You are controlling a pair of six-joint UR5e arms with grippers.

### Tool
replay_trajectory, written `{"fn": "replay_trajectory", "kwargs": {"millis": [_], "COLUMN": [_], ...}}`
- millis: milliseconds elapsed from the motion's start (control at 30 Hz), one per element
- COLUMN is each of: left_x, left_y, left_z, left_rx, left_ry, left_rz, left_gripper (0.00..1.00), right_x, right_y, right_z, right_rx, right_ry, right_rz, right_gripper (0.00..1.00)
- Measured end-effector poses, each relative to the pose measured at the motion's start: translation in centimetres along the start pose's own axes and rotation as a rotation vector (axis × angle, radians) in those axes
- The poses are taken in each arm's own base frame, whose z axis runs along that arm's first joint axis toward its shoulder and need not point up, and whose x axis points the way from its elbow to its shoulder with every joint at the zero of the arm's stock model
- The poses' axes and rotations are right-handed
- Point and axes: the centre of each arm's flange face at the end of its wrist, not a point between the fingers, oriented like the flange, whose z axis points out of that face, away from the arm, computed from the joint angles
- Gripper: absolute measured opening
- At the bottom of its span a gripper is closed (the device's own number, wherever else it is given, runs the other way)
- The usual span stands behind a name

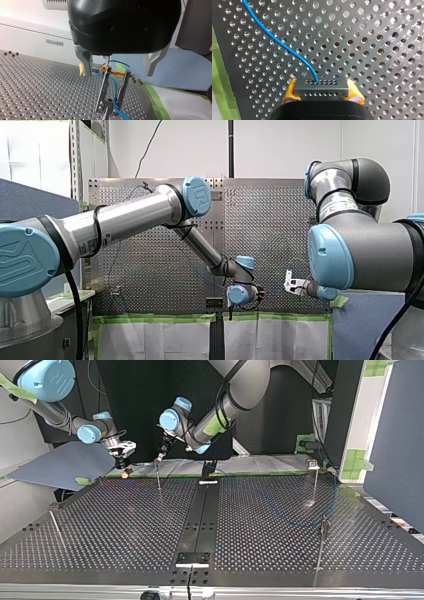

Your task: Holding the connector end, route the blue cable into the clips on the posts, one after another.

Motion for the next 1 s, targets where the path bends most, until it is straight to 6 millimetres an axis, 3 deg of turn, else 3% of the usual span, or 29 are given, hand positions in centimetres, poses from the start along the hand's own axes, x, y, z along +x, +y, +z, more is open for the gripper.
{"fn": "replay_trajectory", "kwargs": {"millis": [1000], "left_x": [0.16], "left_y": [-0.07], "left_z": [-0.32], "left_rx": [-0.025], "left_ry": [0.011], "left_rz": [0.006], "left_gripper": [1.00], "right_x": [-0.02], "right_y": [0.06], "right_z": [-0.01], "right_rx": [-0.001], "right_ry": [0.001], "right_rz": [0.001], "right_gripper": [0.00]}}
